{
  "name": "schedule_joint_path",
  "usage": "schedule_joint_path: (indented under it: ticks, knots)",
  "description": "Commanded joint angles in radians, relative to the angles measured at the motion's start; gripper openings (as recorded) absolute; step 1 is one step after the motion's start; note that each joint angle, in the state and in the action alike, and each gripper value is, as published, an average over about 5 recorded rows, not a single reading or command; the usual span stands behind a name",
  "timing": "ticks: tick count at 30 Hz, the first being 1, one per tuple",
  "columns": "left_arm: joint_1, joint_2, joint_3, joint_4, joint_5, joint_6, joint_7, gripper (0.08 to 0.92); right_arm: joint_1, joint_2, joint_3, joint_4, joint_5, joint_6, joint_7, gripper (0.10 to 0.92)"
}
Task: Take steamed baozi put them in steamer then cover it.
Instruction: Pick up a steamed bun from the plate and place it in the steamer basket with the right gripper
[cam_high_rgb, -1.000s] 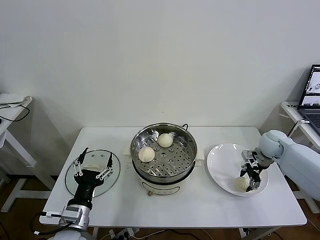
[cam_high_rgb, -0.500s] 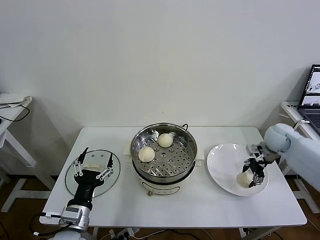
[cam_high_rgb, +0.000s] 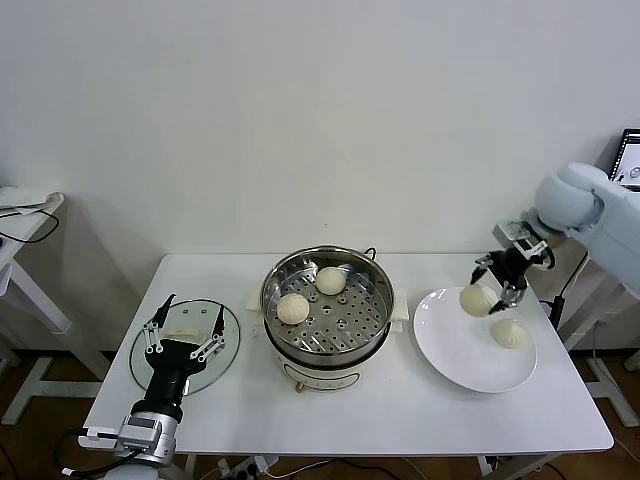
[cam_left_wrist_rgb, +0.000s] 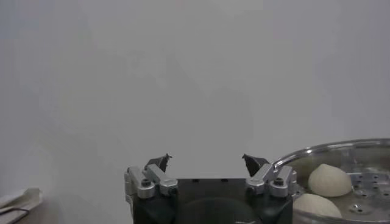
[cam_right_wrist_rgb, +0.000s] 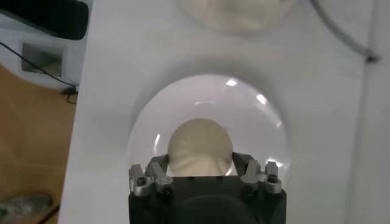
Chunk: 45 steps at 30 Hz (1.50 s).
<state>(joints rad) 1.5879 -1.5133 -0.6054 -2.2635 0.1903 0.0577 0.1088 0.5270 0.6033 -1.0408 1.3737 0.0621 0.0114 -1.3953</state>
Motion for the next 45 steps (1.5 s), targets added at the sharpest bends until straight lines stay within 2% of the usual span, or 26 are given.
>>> schedule_joint_path:
  ticks: [1, 7, 11, 21, 33, 45]
  knots:
    - [-0.002, 0.001, -0.003, 0.001, -0.001, -0.001, 0.001, 0.823, 0.268, 0.119, -0.152, 0.055, 0.057, 0.238, -0.009, 0.704]
    - [-0.012, 0.001, -0.01, 0.013, -0.005, 0.001, 0.003, 0.823, 0.29, 0.259, -0.19, 0.067, 0.041, 0.36, 0.055, 0.704]
    - [-0.018, 0.003, -0.016, 0.021, -0.009, 0.001, 0.004, 0.823, 0.278, 0.342, -0.213, 0.053, -0.024, 0.42, 0.113, 0.7]
    - [-0.03, 0.016, -0.034, 0.038, -0.026, 0.003, 0.009, 0.823, 0.195, 0.49, -0.209, 0.029, -0.155, 0.489, 0.164, 0.696]
    - [-0.033, 0.021, -0.038, 0.049, -0.032, 0.001, 0.01, 0.823, 0.078, 0.532, -0.228, 0.024, -0.198, 0.516, 0.223, 0.696]
    - [-0.035, 0.021, -0.039, 0.053, -0.033, 0.001, 0.01, 0.823, 0.064, 0.554, -0.245, 0.049, -0.125, 0.496, 0.241, 0.696]
